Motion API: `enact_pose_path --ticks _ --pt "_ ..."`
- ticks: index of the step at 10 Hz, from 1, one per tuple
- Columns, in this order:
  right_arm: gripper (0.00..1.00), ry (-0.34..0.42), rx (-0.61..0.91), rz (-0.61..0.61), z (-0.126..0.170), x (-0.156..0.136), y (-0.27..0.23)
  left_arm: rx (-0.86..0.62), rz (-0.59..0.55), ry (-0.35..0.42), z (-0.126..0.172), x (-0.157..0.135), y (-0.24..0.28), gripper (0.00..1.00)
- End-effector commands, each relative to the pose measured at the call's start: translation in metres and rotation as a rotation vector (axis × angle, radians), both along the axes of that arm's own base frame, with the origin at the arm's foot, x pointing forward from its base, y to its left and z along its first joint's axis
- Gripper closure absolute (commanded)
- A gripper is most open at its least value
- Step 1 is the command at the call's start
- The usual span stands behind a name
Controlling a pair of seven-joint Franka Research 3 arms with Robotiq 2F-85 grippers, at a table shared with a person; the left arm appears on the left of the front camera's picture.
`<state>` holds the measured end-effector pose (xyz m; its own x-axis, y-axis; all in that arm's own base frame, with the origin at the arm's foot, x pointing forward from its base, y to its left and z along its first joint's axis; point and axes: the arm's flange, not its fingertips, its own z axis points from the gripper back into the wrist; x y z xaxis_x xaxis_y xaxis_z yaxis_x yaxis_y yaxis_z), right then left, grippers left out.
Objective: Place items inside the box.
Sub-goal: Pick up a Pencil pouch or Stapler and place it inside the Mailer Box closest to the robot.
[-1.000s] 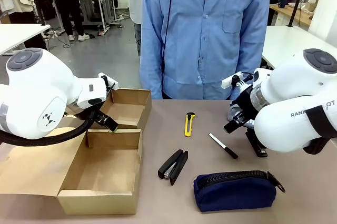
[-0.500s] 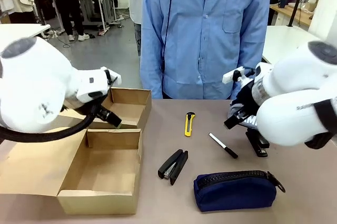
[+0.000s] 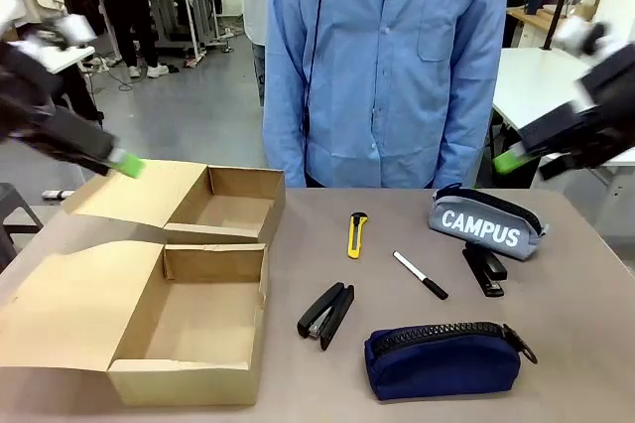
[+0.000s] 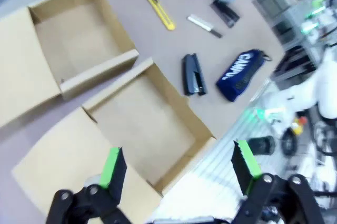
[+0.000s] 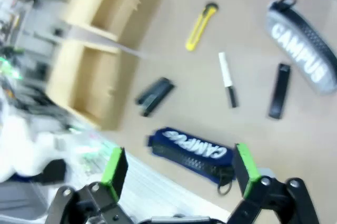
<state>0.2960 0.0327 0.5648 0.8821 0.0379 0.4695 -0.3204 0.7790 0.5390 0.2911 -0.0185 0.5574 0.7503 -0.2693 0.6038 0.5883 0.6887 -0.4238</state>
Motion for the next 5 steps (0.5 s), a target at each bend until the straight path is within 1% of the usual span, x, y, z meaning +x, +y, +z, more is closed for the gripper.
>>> enact_pose_path --ticks 1,2,3,4,5 --pt "0.0 0.016 0.422 -0.255 -0.023 -0.026 -0.112 -0.297 0.118 0.132 -0.027 0.011 0.103 0.0" --pt "0.0 -0.001 0.52 -0.352 -0.039 -0.041 -0.157 -0.467 0.255 0.153 -0.045 0.002 0.156 0.0" --pt "0.0 0.018 0.625 -0.453 -0.066 -0.052 -0.196 -0.688 0.381 0.143 -0.069 -0.013 0.201 0.0" --pt "0.0 0.053 0.691 -0.503 -0.09 -0.055 -0.219 -0.848 0.45 0.113 -0.092 -0.029 0.219 0.0" --pt "0.0 0.114 0.714 -0.524 -0.116 -0.053 -0.237 -0.95 0.488 0.105 -0.114 -0.04 0.225 0.0"
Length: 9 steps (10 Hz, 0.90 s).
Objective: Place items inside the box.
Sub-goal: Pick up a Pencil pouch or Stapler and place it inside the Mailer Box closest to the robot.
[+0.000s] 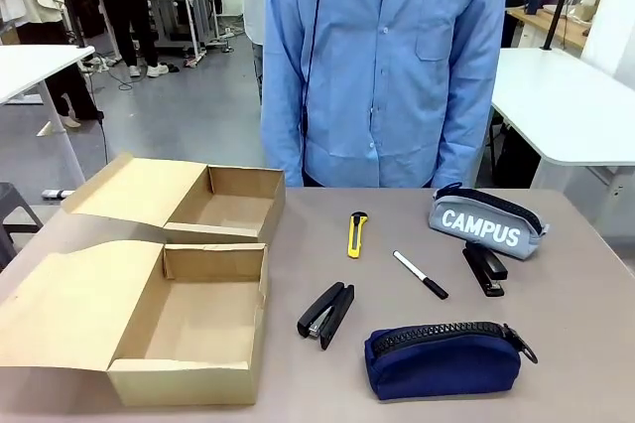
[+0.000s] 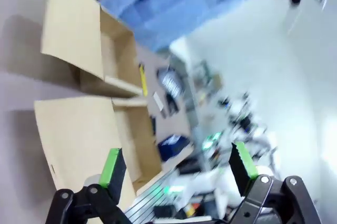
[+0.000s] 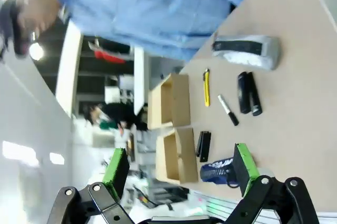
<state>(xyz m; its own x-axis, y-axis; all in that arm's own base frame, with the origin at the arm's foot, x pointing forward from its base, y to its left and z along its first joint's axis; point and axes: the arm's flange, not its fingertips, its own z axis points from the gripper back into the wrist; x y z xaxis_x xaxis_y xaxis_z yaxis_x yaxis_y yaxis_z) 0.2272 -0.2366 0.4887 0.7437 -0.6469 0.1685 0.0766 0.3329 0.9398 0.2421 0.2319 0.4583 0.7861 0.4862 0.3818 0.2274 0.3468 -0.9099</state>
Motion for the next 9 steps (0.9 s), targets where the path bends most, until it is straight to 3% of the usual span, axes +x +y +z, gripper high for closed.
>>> enact_pose_path --ticks 1,2,3,9 --pt "0.0 0.018 0.106 0.013 -0.068 0.018 0.018 -0.241 0.127 -0.046 -0.032 0.012 -0.031 0.0" --pt "0.0 -0.006 0.149 -0.066 -0.086 0.016 0.003 -0.287 0.172 0.066 -0.053 0.02 -0.045 0.0" --pt "0.0 0.036 0.068 -0.037 -0.031 0.002 -0.017 -0.135 0.093 0.011 -0.014 0.0 0.017 0.0" --pt "0.0 0.036 0.068 -0.037 -0.031 0.002 -0.017 -0.135 0.093 0.011 -0.014 0.0 0.017 0.0"
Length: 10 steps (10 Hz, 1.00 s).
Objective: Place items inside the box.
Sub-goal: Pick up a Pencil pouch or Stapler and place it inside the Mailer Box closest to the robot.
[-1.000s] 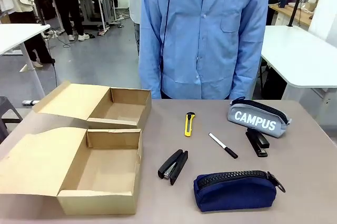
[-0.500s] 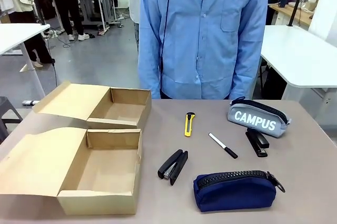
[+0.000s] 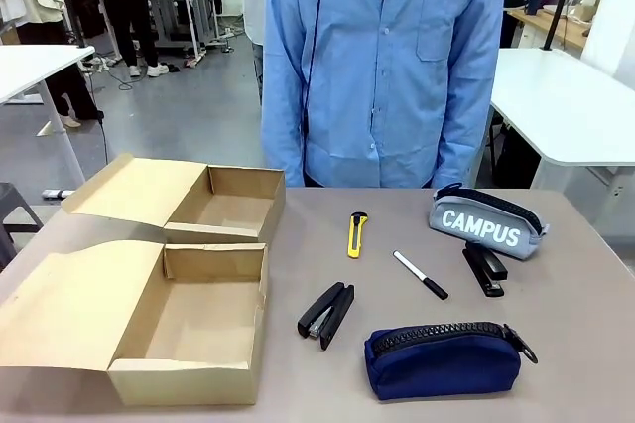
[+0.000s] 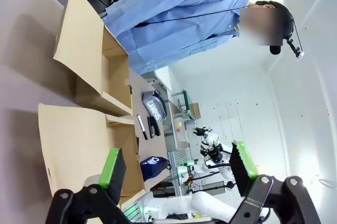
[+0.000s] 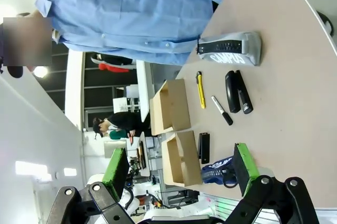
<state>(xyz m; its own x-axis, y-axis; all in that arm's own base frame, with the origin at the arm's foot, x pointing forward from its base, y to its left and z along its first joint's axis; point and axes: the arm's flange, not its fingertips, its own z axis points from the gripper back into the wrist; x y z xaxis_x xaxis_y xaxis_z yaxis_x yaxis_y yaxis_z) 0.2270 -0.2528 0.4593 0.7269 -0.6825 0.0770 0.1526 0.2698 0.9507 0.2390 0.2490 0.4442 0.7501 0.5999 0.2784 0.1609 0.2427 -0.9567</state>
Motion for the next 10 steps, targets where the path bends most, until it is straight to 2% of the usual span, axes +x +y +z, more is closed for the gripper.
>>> enact_pose_path --ticks 1,3,4,5,6,7,8,9,10 --pt "0.0 -0.033 0.005 -0.001 -0.002 0.002 0.0 -0.003 0.004 -0.031 0.0 0.003 0.0 0.0" --pt "0.0 -0.033 0.005 -0.001 -0.002 0.002 0.0 -0.003 0.004 -0.031 0.0 0.003 0.0 0.0" --pt "0.0 0.005 0.003 -0.002 -0.001 -0.001 0.0 -0.003 0.004 -0.031 0.0 0.003 0.0 0.0" --pt "0.0 -0.031 -0.05 0.119 0.008 0.016 0.02 -0.003 0.004 -0.031 0.0 0.003 0.0 0.0" --pt "0.0 -0.065 -0.165 0.172 0.021 0.03 0.053 -0.003 0.004 -0.031 0.0 0.003 0.0 0.0" --pt "0.0 -0.081 -0.247 0.277 0.027 0.039 0.086 -0.003 0.004 -0.031 0.0 0.003 0.0 0.0" --pt "0.0 -0.05 -0.315 0.382 0.025 0.048 0.113 -0.003 0.004 -0.031 0.0 0.003 0.0 0.0" --pt "0.0 -0.038 -0.327 0.409 0.025 0.053 0.113 -0.003 0.004 -0.031 0.0 0.003 0.0 0.0" --pt "0.0 -0.037 -0.279 0.416 0.024 0.051 0.09 -0.003 0.004 -0.031 0.0 0.003 0.0 0.0"
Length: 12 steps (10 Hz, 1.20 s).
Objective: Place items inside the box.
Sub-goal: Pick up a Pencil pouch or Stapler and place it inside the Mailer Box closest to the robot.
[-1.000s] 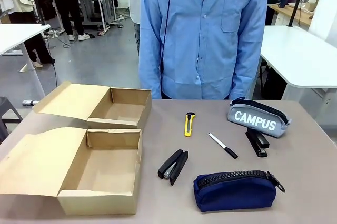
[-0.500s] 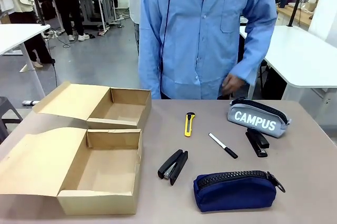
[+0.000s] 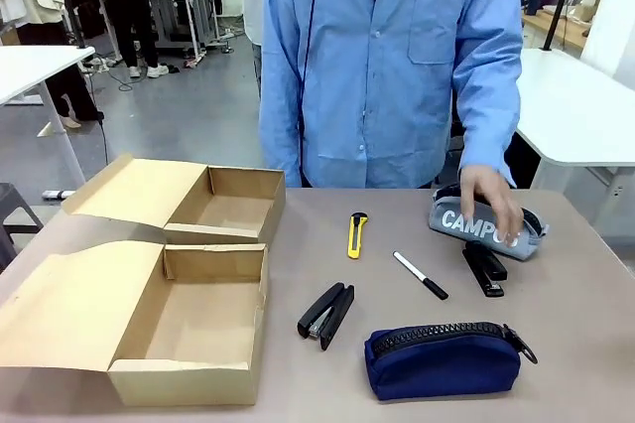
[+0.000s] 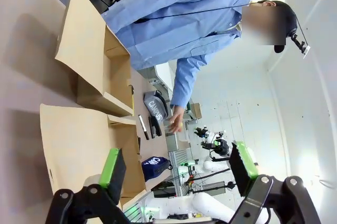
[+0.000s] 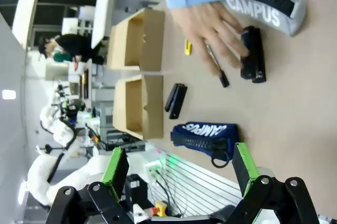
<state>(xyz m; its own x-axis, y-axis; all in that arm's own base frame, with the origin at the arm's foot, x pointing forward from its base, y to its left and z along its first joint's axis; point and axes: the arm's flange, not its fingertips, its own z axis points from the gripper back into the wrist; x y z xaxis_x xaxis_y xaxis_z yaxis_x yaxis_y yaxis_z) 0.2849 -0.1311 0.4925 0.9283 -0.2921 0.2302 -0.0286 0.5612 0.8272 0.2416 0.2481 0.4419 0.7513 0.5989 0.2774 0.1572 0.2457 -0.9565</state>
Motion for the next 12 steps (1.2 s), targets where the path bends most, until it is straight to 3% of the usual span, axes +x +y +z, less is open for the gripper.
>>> enact_pose_path --ticks 1,2,4,5,7,9,11,12 --pt "0.0 -0.063 0.099 -0.032 -0.01 -0.027 -0.075 -0.006 0.004 -0.035 0.002 0.001 0.0 0.0" --pt "0.0 -0.086 0.22 -0.007 -0.015 -0.056 -0.118 -0.006 0.004 -0.035 0.002 0.001 0.0 0.0" --pt "0.0 -0.104 0.332 -0.181 -0.046 -0.108 -0.174 -0.006 0.004 -0.035 0.002 0.001 0.0 0.0" --pt "0.0 -0.123 0.389 -0.196 -0.061 -0.124 -0.181 -0.006 0.004 -0.035 0.002 0.001 0.0 0.0" --pt "0.0 -0.15 0.437 -0.206 -0.073 -0.128 -0.186 -0.006 0.004 -0.035 0.002 0.001 0.0 0.0" --pt "0.0 -0.125 0.408 -0.2 -0.069 -0.119 -0.174 -0.006 0.004 -0.035 0.002 0.001 0.0 0.0" --pt "0.0 -0.091 0.331 -0.193 -0.047 -0.105 -0.137 -0.006 0.004 -0.035 0.002 0.001 0.0 0.0" --pt "0.0 -0.108 0.248 -0.113 -0.028 -0.101 -0.097 -0.006 0.004 -0.035 0.002 0.001 0.0 0.0"
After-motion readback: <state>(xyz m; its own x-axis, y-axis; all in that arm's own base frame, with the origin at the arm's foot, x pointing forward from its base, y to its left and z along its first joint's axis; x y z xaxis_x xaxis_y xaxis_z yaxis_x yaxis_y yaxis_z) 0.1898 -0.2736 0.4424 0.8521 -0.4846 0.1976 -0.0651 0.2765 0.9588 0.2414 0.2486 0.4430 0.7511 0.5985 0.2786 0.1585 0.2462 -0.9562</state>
